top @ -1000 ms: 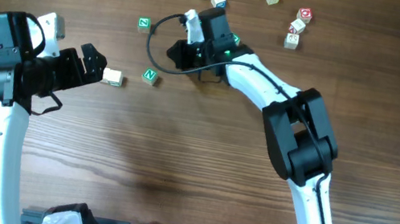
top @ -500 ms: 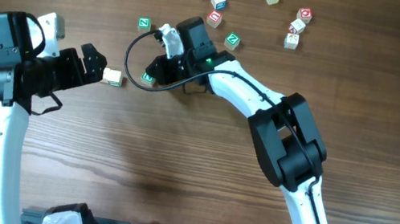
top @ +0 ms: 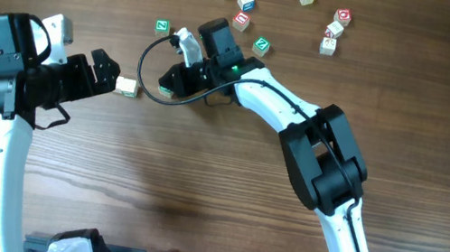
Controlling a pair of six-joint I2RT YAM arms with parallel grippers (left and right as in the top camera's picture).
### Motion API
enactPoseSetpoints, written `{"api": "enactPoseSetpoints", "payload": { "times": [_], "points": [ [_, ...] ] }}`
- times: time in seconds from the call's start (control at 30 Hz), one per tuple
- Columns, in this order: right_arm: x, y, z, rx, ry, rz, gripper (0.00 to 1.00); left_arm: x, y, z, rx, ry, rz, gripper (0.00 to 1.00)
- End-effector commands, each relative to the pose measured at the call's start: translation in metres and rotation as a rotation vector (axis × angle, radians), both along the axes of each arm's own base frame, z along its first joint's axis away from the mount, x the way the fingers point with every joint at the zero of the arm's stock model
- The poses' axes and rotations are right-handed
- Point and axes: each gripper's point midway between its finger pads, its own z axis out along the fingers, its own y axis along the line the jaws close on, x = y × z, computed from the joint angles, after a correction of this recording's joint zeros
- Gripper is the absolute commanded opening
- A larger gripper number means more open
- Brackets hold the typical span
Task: Form a horizontal line
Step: 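Lower the N block onto the table right of the pair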
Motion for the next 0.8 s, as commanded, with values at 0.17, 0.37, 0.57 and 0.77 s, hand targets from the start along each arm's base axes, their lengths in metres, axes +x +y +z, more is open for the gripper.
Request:
{"api": "enactPoseSetpoints", "payload": {
  "times": [0.17, 0.37, 0.57, 0.77],
  "points": [
    [0.063, -0.03, -0.003, -0.033, -0.07, -0.196, 0.05, 0.0, -0.001, -0.002, -0.009, 0.003, -0.009, 1.0],
    [0.058, -0.021, -0.019, -0.076, -0.113, -0.185, 0.05, 0.0, -0.001, -0.002, -0.009, 0.003, -0.009, 1.0],
    [0.048, -0.017, -0.033, -0.093, -0.079, -0.17, 0.06, 0.0, -0.001, -0.002, -0.009, 0.003, -0.009, 1.0],
    [0.037, -0.007, -0.034, -0.089, -0.074, -0.142, 0.06, 0.0, -0.001, -0.002, -0.009, 0.003, -0.009, 1.0]
  ]
}}
